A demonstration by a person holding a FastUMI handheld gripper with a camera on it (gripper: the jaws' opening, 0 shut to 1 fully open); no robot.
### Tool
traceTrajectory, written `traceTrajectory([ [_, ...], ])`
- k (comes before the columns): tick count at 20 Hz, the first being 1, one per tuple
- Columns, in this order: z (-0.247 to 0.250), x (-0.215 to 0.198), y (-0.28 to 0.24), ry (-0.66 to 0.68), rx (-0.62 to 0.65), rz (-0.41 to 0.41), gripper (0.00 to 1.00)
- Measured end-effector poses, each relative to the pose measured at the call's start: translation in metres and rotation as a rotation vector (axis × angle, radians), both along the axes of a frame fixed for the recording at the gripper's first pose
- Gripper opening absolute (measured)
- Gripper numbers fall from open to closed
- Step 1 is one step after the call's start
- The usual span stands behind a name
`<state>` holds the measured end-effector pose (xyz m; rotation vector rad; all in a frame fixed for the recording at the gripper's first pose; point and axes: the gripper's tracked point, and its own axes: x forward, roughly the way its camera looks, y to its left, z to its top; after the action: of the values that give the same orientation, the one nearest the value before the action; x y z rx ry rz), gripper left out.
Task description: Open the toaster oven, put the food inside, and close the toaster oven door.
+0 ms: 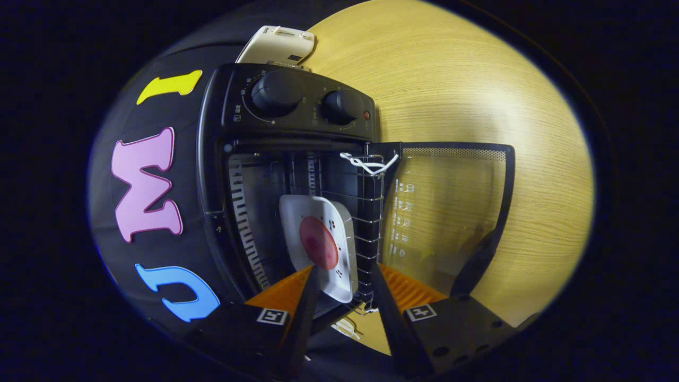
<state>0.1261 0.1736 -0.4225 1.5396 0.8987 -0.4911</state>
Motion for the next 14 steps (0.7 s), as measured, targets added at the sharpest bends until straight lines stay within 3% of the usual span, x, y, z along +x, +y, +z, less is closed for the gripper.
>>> traceTrajectory([
  [1,0.004,-0.008,-0.001,0.007,0.007,0.018,0.85],
  [3,0.013,-0.022,0.001,0.008,0.016,0.071,0.99],
  [4,0.015,-0.032,0.004,0.012,0.014,0.114,0.99],
  [9,0.014,-0.1,0.02,0.004,-0.073,0.517,0.99],
  [14,-0.018,-0.152,0.0,-0.039,-0.399,0.893,0.99],
])
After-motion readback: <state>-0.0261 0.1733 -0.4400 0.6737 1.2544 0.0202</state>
